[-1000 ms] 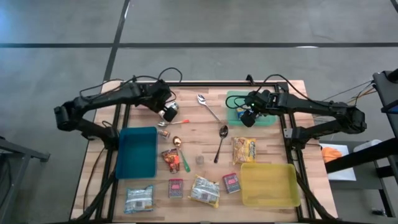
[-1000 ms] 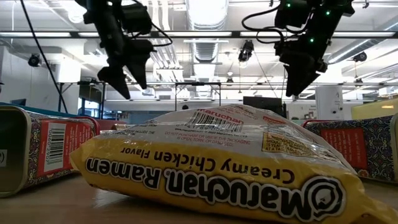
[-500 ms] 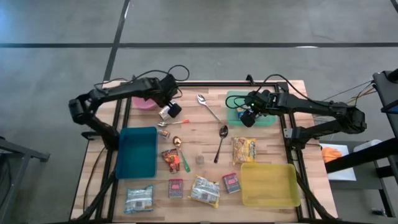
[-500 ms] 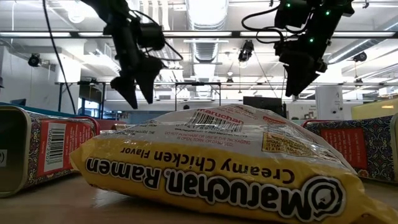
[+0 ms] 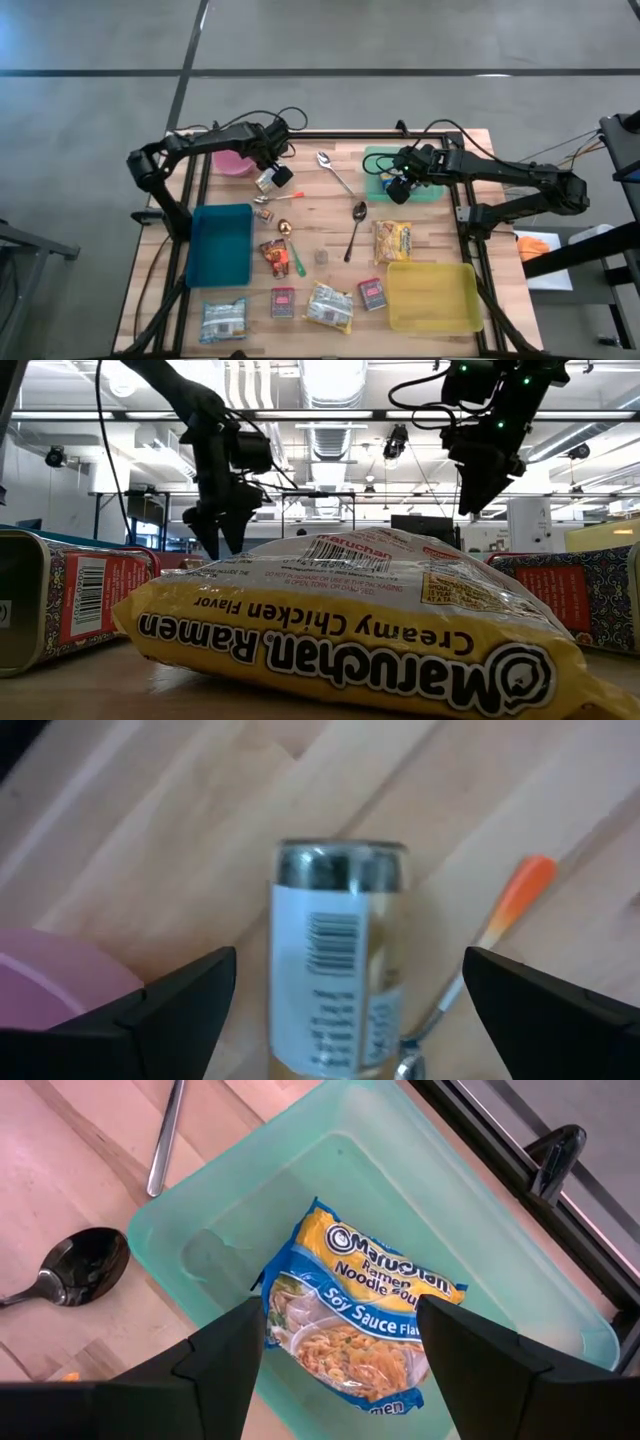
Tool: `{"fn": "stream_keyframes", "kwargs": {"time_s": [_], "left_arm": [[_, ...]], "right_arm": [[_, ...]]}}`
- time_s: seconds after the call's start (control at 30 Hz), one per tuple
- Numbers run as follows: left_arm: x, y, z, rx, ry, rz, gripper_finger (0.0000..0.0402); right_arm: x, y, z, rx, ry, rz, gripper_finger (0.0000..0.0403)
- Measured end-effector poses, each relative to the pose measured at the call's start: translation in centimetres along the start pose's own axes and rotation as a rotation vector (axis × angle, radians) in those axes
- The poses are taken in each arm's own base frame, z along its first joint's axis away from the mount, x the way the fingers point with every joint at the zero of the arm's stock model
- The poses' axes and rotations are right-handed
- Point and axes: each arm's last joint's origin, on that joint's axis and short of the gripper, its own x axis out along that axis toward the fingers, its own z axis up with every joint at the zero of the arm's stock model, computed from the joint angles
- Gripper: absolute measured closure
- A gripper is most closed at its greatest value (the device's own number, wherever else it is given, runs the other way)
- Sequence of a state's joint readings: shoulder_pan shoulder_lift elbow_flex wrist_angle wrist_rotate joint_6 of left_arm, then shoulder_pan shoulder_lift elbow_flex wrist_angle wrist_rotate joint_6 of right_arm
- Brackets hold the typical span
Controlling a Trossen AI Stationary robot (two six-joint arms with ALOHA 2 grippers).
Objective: Pick & Place Food Item
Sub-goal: Put the golden spice bottle into the yellow bin
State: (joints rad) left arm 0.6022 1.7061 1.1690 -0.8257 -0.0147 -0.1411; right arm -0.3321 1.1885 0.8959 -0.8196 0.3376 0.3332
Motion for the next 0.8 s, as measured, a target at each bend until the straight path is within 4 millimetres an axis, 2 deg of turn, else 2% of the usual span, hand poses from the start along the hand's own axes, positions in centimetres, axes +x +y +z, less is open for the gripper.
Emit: {"fn": "stream_keyframes", "kwargs": {"time_s": [0.17,0.5,0.8], "left_arm": [[0.0,-0.2,0.3,0.063,-0.028,-0.026,0.0008],[0.5,-0.2,0.2,0.07,-0.052,-0.033,0.0008],[3.5,-0.4,-0.4,0.07,0.04,-0.02,0.0008]], "right_arm": [[0.0,0.0,0.0,0.001,-0.003,0.001,0.0142],[0.0,0.1,0.2,0.007,-0.021,0.007,0.0142],[0.0,0.1,0.2,0.009,-0.024,0.008,0.0142]]}}
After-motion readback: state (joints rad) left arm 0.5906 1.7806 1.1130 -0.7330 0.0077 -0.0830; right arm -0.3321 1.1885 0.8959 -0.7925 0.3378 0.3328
